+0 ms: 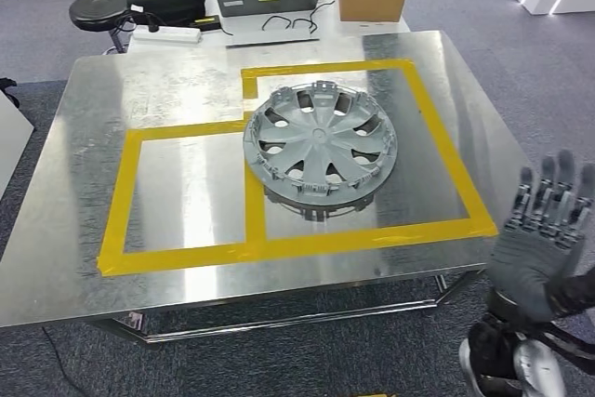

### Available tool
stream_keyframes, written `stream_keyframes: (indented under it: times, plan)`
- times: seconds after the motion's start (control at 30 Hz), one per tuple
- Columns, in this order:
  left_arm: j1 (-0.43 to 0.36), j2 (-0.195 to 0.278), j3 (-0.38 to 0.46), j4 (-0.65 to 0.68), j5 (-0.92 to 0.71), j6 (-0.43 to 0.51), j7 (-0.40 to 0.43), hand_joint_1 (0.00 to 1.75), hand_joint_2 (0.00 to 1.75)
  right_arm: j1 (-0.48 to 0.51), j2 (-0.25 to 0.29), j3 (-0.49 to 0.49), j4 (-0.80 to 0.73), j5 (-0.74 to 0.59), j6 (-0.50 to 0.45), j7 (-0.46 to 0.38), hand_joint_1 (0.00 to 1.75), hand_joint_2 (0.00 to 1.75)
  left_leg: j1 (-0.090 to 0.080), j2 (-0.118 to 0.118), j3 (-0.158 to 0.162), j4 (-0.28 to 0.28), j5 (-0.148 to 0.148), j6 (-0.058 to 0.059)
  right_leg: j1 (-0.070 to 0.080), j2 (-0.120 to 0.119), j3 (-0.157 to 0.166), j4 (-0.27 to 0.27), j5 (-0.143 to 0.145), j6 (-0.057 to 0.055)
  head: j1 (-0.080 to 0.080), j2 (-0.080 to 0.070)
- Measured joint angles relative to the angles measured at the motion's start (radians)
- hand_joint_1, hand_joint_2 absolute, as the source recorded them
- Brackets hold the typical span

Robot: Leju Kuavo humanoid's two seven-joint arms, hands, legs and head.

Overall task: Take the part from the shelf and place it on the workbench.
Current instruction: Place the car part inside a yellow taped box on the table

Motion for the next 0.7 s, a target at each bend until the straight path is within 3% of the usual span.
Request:
stream_keyframes:
  times: [0.17,0.37,0.43,0.53,0.6,0.63,0.7]
  plan:
    - [0.002,0.007,0.0,0.0,-0.008,-0.002,-0.011,0.0,0.0,0.087,0.061,-0.297,-0.017,-0.117,0.056,0.053,0.0,0.0,-0.001,0.0,0.002,0.0,-0.002,0.001,-0.001,0.0,0.001,0.0,-0.002,0.001,0.0,0.0]
    - [0.002,0.009,-0.003,0.0,-0.054,0.001,0.015,0.0,0.0,0.042,0.169,-0.799,0.149,-0.19,0.157,0.34,0.0,0.0,-0.001,0.0,0.003,0.0,-0.003,0.001,-0.001,0.0,0.003,0.0,-0.003,0.001,0.0,0.0]
    - [0.001,0.009,-0.003,0.0,-0.058,0.012,0.032,0.0,0.0,0.014,0.197,-0.946,0.243,-0.166,0.173,0.394,0.0,0.0,-0.004,0.0,0.003,0.004,-0.007,0.007,-0.004,0.0,0.005,-0.004,-0.003,0.005,0.0,0.0]
    - [0.001,0.008,-0.003,0.0,-0.057,0.031,0.046,0.0,0.0,-0.023,0.24,-1.122,0.401,-0.081,0.153,0.388,0.0,0.0,-0.007,0.0,0.012,0.002,-0.013,0.022,-0.006,-0.001,0.017,-0.012,-0.004,0.016,-0.002,0.0]
    - [-0.001,0.003,-0.002,0.0,-0.056,0.036,0.051,0.0,0.0,-0.04,0.266,-1.207,0.498,-0.017,0.135,0.367,0.0,0.0,-0.002,0.001,0.035,-0.027,-0.005,0.03,-0.006,0.0,0.029,-0.012,-0.011,0.019,-0.001,0.0]
    - [-0.002,0.0,-0.002,0.0,-0.055,0.037,0.052,0.0,0.0,-0.046,0.277,-1.24,0.541,0.019,0.12,0.357,0.0,0.0,0.001,0.002,0.047,-0.044,0.001,0.034,-0.006,0.001,0.024,0.008,-0.027,0.021,0.002,0.0]
    - [-0.006,-0.005,-0.001,0.0,-0.05,0.038,0.055,0.0,0.0,-0.056,0.292,-1.295,0.625,0.107,0.087,0.34,0.0,0.0,0.004,0.004,0.06,-0.06,0.007,0.037,-0.009,0.004,-0.027,0.111,-0.084,0.028,0.009,0.0]
